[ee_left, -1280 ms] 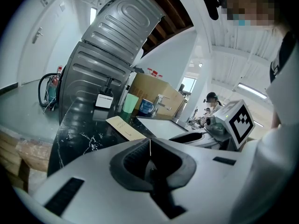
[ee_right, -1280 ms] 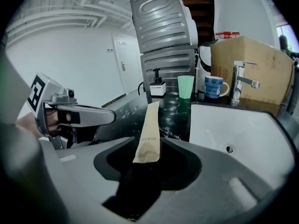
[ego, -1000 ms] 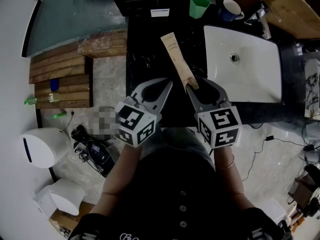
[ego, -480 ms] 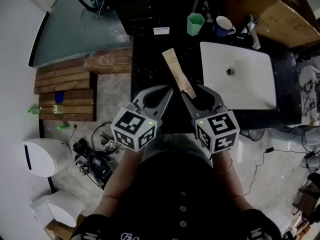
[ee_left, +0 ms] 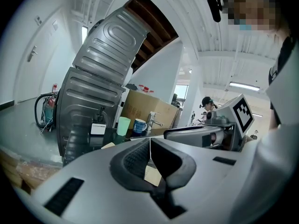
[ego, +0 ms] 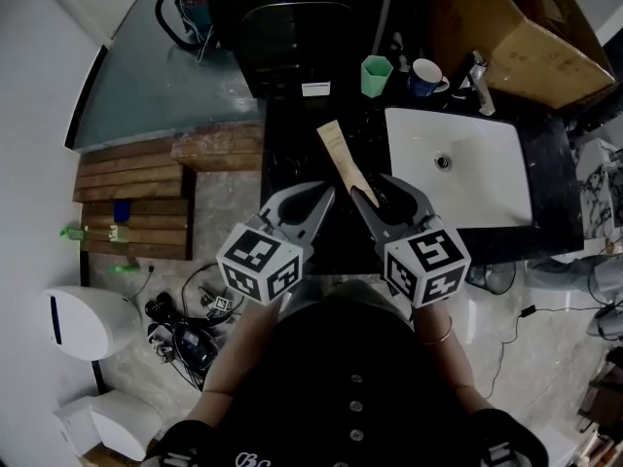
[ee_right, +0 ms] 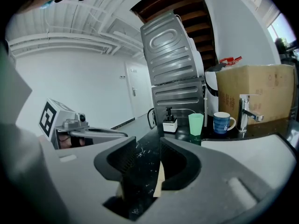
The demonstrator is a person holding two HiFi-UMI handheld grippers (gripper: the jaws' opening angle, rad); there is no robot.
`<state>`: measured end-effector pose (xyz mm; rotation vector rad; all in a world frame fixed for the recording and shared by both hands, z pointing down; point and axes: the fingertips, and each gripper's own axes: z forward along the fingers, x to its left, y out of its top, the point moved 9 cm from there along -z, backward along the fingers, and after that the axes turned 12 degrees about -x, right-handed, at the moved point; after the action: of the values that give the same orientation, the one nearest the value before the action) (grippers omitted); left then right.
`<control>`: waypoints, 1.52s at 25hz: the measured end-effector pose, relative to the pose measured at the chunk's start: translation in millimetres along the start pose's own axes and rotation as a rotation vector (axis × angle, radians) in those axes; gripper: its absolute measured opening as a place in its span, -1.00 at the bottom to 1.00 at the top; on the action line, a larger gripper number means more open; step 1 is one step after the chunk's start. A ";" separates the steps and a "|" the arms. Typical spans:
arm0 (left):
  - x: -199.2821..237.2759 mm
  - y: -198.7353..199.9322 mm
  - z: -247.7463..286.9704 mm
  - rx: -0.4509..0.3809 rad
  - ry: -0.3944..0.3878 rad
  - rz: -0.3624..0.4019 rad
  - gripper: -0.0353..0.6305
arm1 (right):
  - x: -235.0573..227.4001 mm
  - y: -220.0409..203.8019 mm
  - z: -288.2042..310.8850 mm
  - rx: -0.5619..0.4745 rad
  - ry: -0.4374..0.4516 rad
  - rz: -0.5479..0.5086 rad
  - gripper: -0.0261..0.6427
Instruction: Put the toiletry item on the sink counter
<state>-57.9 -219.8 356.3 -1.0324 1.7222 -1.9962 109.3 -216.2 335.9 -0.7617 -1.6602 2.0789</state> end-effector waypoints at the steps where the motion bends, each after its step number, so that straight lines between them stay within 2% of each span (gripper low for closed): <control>1: -1.0 0.9 -0.1 -0.006 -0.004 0.001 -0.86 | 1.1 1.5 -0.7 -0.010 0.005 0.003 -0.49; 7: -4.4 3.9 -0.8 -0.027 -0.012 0.012 -0.86 | 6.9 7.7 -4.7 -0.064 0.036 0.001 -0.67; 13: -5.4 9.1 -1.4 -0.077 -0.028 0.014 -0.86 | 8.8 15.4 -12.1 -0.163 0.025 -0.016 -0.88; 18: -5.8 10.3 -2.0 -0.094 -0.036 0.016 -0.86 | 10.6 18.3 -12.8 -0.202 0.055 -0.010 -0.91; 30: -7.2 6.3 -0.9 -0.075 -0.040 0.007 -0.86 | 16.4 12.0 -10.1 -0.175 0.118 -0.006 -0.91; 38: -6.2 3.2 0.3 -0.068 -0.038 0.003 -0.86 | 12.2 5.9 -11.1 -0.142 0.096 -0.004 -0.91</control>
<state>-54.0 -216.7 351.3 -1.0813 1.7816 -1.9162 106.8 -201.8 326.2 -0.8879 -1.7686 1.9056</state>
